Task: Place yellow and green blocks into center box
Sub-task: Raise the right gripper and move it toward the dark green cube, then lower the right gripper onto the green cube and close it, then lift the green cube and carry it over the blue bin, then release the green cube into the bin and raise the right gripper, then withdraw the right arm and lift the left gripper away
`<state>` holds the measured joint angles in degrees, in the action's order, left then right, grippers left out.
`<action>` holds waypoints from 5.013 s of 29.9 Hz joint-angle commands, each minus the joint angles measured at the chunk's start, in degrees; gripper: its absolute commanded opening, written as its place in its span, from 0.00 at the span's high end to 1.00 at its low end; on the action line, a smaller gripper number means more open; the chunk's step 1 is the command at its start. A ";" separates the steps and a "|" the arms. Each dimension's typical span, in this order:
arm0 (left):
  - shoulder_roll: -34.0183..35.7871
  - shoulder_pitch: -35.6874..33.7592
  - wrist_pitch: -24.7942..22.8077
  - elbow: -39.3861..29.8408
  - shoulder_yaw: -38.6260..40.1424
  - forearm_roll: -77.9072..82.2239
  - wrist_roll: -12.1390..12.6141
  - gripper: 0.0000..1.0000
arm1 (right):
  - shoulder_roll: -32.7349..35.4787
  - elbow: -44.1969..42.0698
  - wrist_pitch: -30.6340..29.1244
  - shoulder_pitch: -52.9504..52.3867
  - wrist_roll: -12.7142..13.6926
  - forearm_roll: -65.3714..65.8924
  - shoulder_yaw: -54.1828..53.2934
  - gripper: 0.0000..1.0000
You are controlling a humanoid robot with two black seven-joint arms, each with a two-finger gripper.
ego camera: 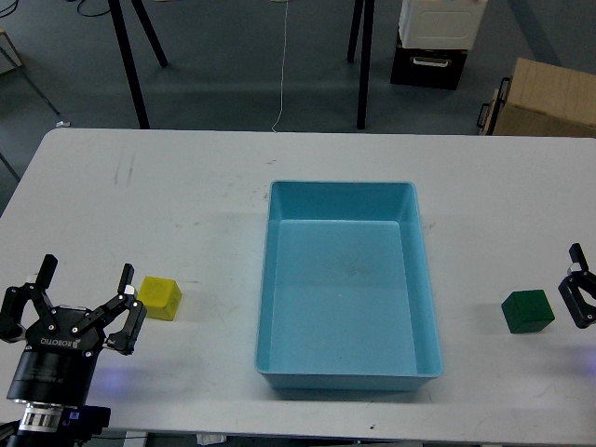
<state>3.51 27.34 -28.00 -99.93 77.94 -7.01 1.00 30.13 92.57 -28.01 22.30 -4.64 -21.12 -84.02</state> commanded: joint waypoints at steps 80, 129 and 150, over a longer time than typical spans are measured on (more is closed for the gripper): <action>-1.13 -4.32 0.00 2.99 -0.95 0.50 -0.30 0.00 | 15.87 -2.03 0.01 -110.44 24.85 63.50 94.56 1.00; -0.61 -5.28 0.00 3.08 -0.95 0.68 -0.21 0.00 | -7.27 -47.75 0.14 -81.57 24.50 28.62 23.33 0.00; -0.25 -8.71 0.00 3.34 0.19 -0.02 -0.83 0.00 | -17.98 -4.86 0.67 -6.41 24.24 3.19 -23.03 0.00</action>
<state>3.25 19.01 -28.00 -96.53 77.67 -6.93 0.41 17.52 85.02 -27.36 9.51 19.64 -17.28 -105.30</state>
